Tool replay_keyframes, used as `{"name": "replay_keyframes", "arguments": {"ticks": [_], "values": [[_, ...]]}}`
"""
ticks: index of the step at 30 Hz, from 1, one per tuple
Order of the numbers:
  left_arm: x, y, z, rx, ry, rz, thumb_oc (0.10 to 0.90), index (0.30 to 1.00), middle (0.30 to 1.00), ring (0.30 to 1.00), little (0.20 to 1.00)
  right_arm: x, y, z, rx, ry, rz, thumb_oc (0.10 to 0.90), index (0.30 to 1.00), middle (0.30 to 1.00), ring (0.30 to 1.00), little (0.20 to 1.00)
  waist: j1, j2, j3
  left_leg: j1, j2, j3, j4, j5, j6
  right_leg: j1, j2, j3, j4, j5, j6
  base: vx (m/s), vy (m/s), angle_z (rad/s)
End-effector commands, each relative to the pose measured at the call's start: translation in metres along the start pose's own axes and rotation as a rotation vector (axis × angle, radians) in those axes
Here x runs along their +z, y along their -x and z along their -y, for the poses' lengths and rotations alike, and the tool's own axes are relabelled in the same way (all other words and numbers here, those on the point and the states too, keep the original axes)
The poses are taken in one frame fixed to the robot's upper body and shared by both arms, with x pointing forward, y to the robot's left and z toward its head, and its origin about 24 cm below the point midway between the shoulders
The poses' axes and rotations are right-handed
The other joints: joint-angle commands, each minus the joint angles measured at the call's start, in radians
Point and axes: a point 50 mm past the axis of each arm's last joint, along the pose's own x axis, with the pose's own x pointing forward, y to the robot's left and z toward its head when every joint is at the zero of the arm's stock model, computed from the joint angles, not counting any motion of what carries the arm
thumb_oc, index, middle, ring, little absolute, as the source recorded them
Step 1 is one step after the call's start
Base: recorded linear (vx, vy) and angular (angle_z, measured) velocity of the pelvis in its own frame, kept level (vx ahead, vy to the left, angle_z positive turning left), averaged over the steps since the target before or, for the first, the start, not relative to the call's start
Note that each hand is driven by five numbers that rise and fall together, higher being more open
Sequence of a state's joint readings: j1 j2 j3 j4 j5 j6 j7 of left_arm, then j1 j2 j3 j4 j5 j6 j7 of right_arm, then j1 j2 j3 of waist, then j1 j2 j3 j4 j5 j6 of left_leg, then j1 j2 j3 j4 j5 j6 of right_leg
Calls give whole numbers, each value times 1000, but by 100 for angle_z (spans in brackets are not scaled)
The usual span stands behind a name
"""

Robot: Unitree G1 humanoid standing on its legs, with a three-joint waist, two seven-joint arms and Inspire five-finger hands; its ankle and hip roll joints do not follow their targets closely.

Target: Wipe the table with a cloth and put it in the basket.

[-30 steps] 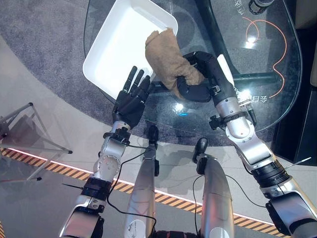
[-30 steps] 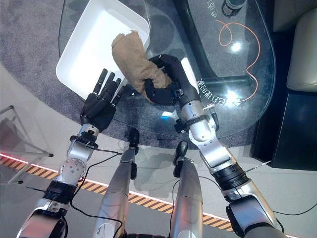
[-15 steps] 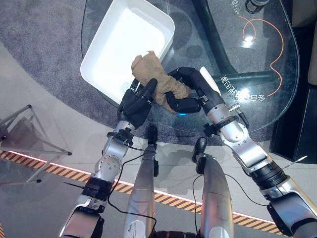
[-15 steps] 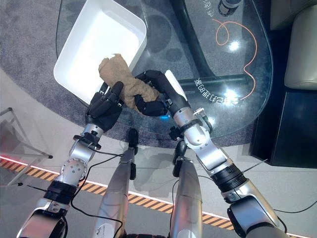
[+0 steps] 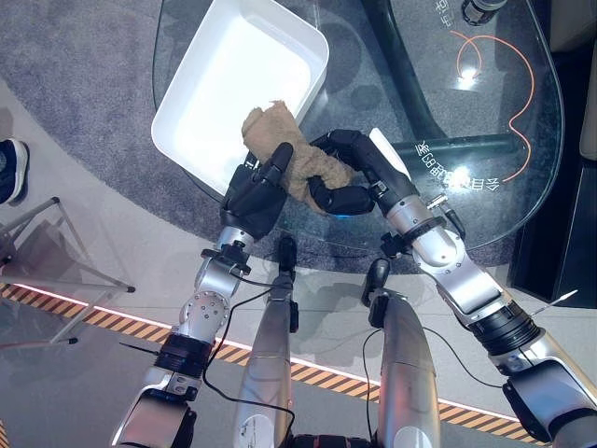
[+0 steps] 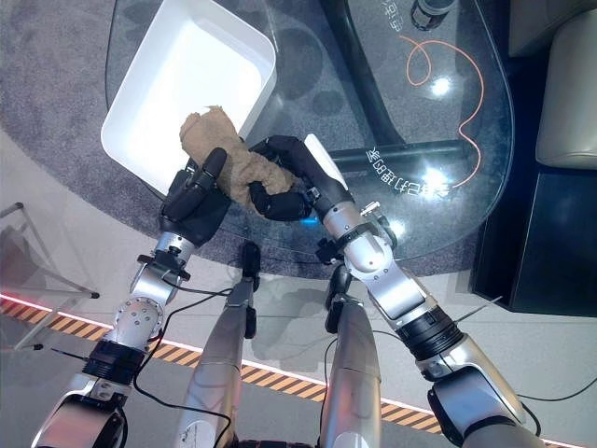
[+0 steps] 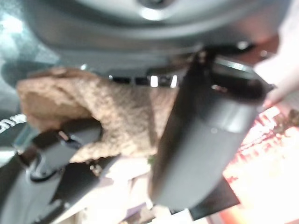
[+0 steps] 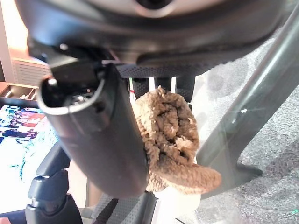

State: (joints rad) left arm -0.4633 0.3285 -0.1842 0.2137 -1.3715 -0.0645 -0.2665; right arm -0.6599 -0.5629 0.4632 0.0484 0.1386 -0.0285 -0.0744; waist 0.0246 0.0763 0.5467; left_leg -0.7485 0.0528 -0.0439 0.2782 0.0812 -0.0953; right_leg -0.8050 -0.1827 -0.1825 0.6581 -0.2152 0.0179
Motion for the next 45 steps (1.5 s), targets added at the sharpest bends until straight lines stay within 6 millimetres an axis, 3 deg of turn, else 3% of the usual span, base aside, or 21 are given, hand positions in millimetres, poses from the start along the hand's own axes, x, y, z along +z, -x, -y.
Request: {"name": "replay_keyframes", "arguments": {"ticks": [1,27,29,30,45], "values": [[34,-16,60,-319,-24,212,100,300,300,300,200,96,-11,3,24,-20,451,100,300,300,300,200,6,-35,-27,58,-79,78,93,-108,64,82,70,15,-194,154,47,0,0,0],[39,-15,62,-330,-58,283,100,300,300,300,200,97,-12,4,16,-31,462,100,300,300,300,200,7,-37,-27,62,-80,79,89,-107,64,85,69,11,-196,154,48,0,0,0],[39,-15,62,-326,-64,293,100,300,300,300,200,97,-12,4,12,-52,460,311,481,481,481,411,8,-37,-27,62,-82,77,89,-108,64,85,70,11,-195,153,48,0,0,0],[41,-15,61,-321,-71,303,100,300,300,300,200,96,-12,4,8,-59,459,800,900,900,900,900,8,-38,-27,62,-82,77,90,-108,64,86,70,10,-196,154,48,0,0,0],[79,-3,59,-47,-386,612,100,300,300,300,200,95,-11,9,-51,-93,475,800,900,900,900,900,19,-34,-27,54,-90,69,97,-107,63,79,69,6,-182,144,43,0,0,0]]}}
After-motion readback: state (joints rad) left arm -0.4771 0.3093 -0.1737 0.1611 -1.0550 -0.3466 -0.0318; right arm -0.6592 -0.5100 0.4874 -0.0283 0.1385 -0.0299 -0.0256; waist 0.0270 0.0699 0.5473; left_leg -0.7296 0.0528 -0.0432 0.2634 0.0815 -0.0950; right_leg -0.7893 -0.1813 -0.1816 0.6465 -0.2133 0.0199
